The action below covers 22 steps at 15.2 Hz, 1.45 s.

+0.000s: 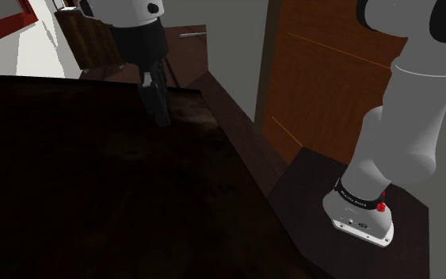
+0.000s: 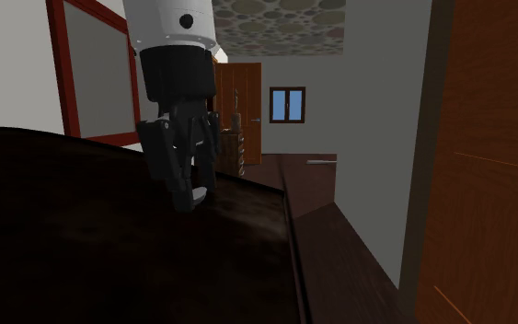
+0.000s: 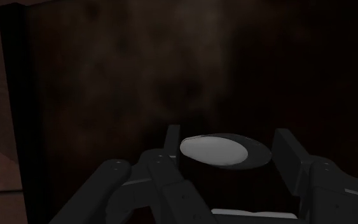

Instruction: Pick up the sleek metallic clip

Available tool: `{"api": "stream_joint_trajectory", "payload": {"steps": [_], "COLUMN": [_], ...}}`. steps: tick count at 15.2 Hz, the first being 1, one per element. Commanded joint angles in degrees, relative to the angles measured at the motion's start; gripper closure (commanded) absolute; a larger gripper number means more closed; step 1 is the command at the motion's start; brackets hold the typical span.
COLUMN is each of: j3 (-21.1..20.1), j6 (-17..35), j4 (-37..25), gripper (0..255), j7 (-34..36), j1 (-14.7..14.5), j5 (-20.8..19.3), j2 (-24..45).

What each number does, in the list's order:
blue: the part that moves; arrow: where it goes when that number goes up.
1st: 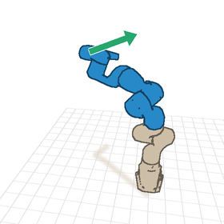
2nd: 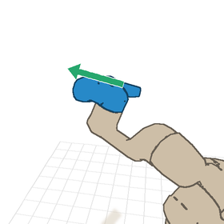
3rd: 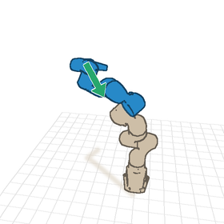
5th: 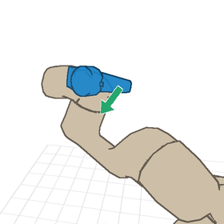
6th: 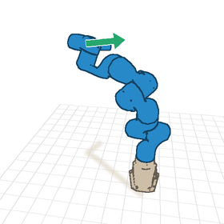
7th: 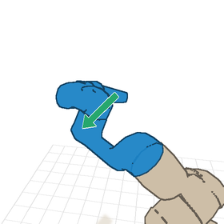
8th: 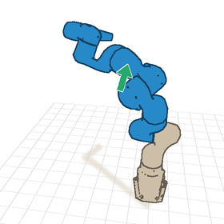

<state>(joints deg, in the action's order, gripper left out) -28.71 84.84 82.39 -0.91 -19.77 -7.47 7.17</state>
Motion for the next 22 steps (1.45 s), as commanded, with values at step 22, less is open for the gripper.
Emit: {"api": "stream_joint_trajectory", "payload": {"steps": [22], "j3": [-0.91], "j6": [-15.33], "j4": [-21.95], "gripper": [255], "j7": [0.92], "j1": [-3.79], "j5": [-4.25], "j2": [7.65]}}
